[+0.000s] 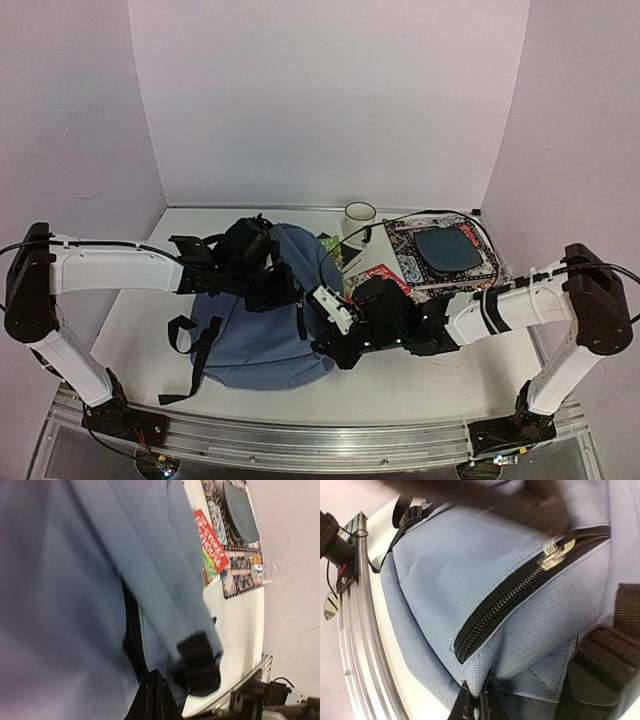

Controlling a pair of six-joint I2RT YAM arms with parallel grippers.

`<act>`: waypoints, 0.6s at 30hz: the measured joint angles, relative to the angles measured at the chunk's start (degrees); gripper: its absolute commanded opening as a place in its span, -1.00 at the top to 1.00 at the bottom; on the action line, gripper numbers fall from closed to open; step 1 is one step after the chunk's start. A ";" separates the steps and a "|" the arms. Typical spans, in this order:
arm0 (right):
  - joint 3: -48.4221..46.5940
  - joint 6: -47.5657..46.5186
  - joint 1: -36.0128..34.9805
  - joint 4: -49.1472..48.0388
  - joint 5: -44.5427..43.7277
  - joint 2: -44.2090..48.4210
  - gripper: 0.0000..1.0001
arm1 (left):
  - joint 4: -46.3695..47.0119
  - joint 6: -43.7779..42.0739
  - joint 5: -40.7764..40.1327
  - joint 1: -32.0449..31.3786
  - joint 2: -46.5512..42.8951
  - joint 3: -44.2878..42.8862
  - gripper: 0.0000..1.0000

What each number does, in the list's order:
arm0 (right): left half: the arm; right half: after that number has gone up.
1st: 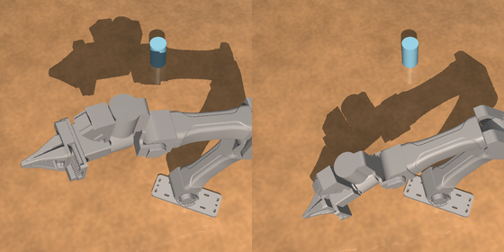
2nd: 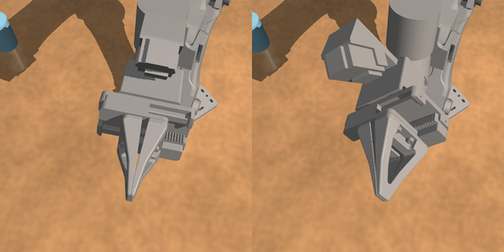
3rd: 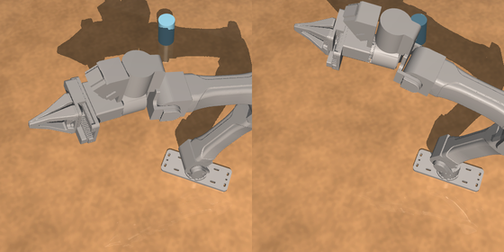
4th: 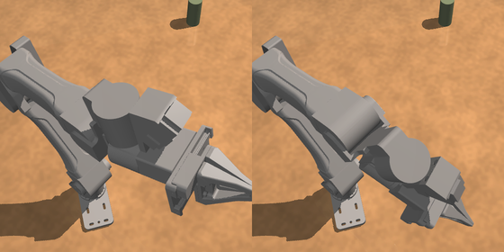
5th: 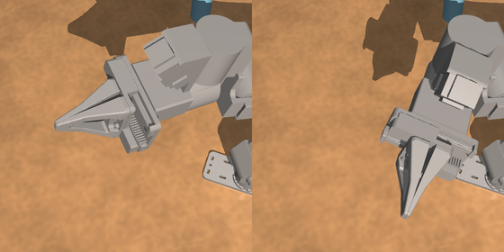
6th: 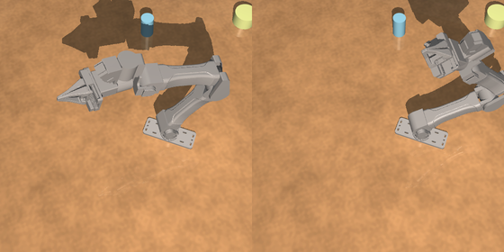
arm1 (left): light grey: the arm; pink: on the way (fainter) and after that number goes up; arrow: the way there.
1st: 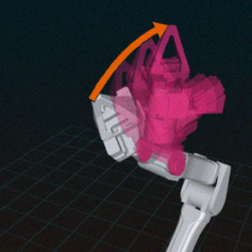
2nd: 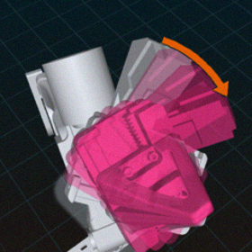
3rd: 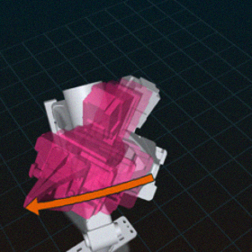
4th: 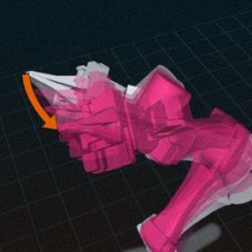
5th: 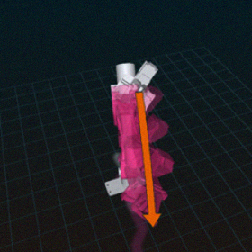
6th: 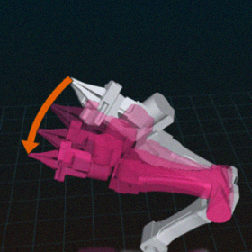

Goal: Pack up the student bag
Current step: Zip the pocket on the back of the bag in the student bag.

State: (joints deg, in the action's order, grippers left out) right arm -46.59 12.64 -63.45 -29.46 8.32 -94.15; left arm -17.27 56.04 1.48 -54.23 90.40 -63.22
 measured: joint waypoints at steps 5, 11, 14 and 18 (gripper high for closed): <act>0.03 -0.86 -2.53 1.55 -1.40 0.14 1.00 | 0.41 -2.21 -0.70 2.68 1.63 -3.39 1.00; 0.55 -0.87 -2.98 1.81 -3.00 1.82 1.00 | 0.34 -5.09 -0.62 6.09 2.59 -4.32 1.00; 0.61 -0.83 -2.96 2.21 -3.42 2.23 1.00 | 0.39 -6.64 -0.78 6.69 4.42 -4.99 1.00; 0.61 -0.64 -2.91 2.63 -3.72 2.23 0.84 | 0.38 -8.49 -0.62 6.92 6.59 -5.93 0.99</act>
State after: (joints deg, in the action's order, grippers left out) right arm -45.98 12.00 -66.36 -26.83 4.60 -91.92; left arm -16.88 47.56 0.86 -47.30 96.99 -69.15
